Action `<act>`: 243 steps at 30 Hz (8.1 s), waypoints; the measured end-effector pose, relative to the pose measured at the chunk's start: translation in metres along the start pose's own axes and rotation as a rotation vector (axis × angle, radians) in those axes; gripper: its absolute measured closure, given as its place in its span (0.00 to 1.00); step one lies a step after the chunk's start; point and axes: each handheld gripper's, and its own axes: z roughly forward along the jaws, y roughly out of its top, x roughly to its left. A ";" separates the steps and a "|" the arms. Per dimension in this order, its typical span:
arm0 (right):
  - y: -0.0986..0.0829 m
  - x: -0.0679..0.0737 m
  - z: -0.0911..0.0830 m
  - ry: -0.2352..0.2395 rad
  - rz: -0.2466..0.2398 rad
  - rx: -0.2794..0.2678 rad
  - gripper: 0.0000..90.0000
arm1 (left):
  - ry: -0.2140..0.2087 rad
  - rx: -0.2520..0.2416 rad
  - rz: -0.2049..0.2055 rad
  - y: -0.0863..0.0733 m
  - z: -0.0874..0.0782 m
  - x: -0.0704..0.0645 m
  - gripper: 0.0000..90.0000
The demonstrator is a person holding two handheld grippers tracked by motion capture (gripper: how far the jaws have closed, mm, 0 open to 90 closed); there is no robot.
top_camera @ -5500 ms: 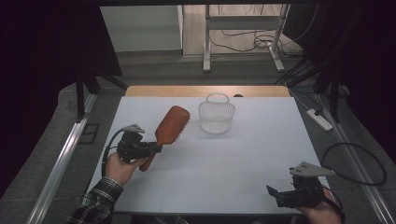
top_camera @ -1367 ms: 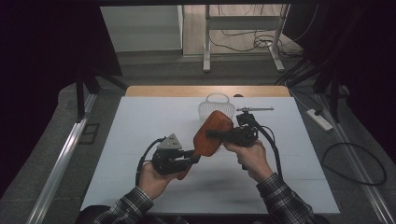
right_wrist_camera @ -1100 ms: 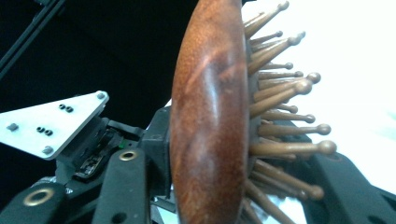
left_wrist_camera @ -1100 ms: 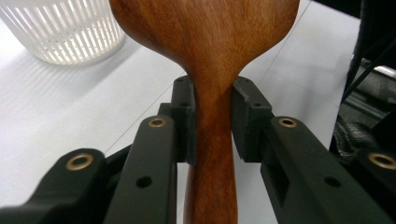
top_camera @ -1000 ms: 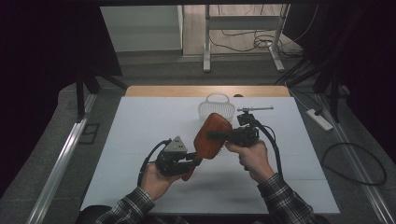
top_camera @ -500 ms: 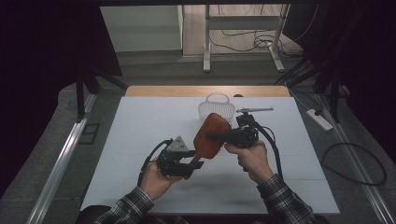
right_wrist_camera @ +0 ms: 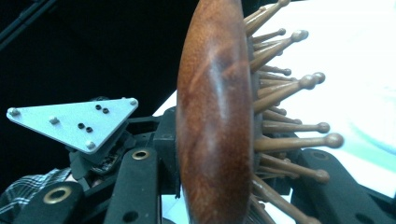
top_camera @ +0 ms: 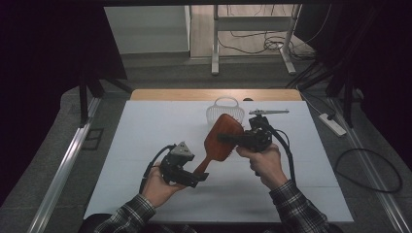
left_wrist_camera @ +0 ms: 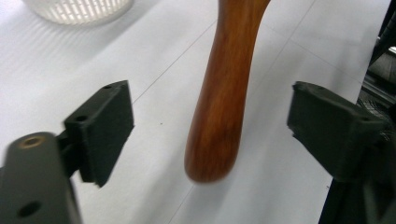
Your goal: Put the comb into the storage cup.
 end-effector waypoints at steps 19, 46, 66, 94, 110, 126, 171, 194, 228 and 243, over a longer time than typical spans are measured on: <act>0.008 -0.008 -0.012 -0.053 0.001 -0.054 0.64 | 0.048 -0.015 -0.045 -0.027 -0.029 0.013 0.00; 0.028 -0.027 -0.023 -0.094 0.034 -0.128 0.64 | 0.163 -0.062 -0.108 -0.085 -0.081 0.025 0.00; 0.046 -0.038 -0.026 -0.127 0.053 -0.167 0.64 | 0.248 -0.032 -0.160 -0.112 -0.103 0.033 0.00; 0.092 -0.059 -0.033 -0.219 0.084 -0.240 0.64 | 0.241 -0.057 -0.126 -0.117 -0.110 0.027 0.00; 0.108 -0.079 -0.025 -0.281 0.101 -0.264 0.64 | 0.233 -0.044 -0.127 -0.117 -0.109 0.028 0.00; 0.101 -0.093 0.000 -0.325 0.088 -0.217 0.63 | 0.231 -0.041 -0.129 -0.117 -0.109 0.029 0.00; 0.060 -0.127 0.024 -0.341 0.118 -0.163 0.61 | 0.228 -0.045 -0.143 -0.118 -0.110 0.030 0.00; 0.052 -0.128 0.024 -0.438 0.059 -0.166 0.42 | 0.232 -0.039 -0.143 -0.118 -0.109 0.029 0.00; 0.057 -0.118 0.019 -0.456 -0.059 -0.098 0.20 | 0.236 -0.032 -0.134 -0.117 -0.109 0.029 0.00; 0.057 -0.114 0.017 -0.468 -0.077 -0.058 0.10 | 0.237 -0.031 -0.132 -0.117 -0.108 0.028 0.00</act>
